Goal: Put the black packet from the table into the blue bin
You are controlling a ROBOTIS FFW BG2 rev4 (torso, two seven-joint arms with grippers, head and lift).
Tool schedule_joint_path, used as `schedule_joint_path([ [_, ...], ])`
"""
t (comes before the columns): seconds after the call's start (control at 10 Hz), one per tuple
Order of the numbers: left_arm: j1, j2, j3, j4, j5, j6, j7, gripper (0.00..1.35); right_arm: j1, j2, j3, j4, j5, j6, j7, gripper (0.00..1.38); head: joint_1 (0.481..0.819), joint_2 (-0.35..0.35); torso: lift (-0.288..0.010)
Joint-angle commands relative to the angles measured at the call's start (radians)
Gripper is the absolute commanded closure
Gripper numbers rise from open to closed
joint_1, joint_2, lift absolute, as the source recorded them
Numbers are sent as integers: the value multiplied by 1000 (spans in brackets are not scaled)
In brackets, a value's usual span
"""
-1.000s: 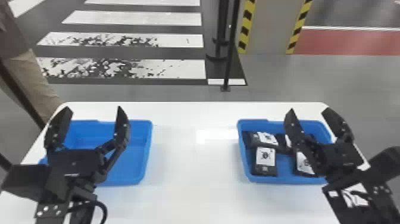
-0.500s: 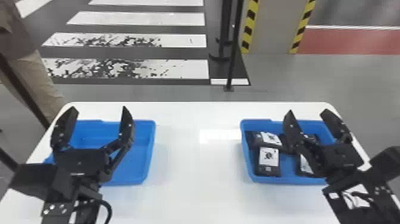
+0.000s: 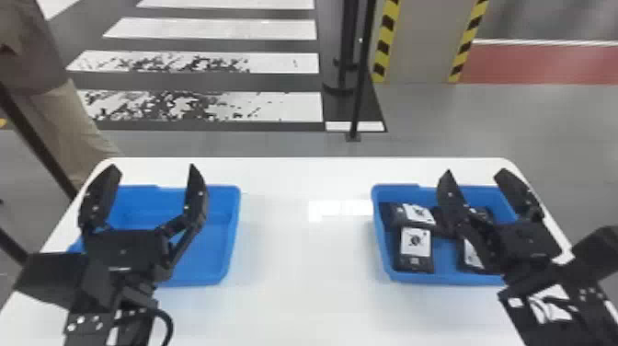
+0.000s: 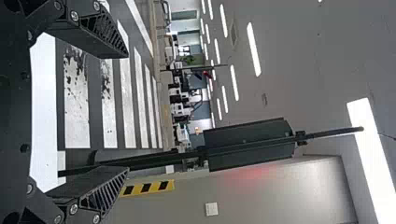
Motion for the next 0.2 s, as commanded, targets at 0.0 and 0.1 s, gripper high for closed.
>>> schedule_joint_path([
  [0.0,0,0,-2,0,0,0,0,90,3,0,0,-5,-2,0,0,170,695,-8,-110],
  [0.1,0,-1,-2,0,0,0,0,90,3,0,0,-7,-4,0,0,170,695,-8,-110],
])
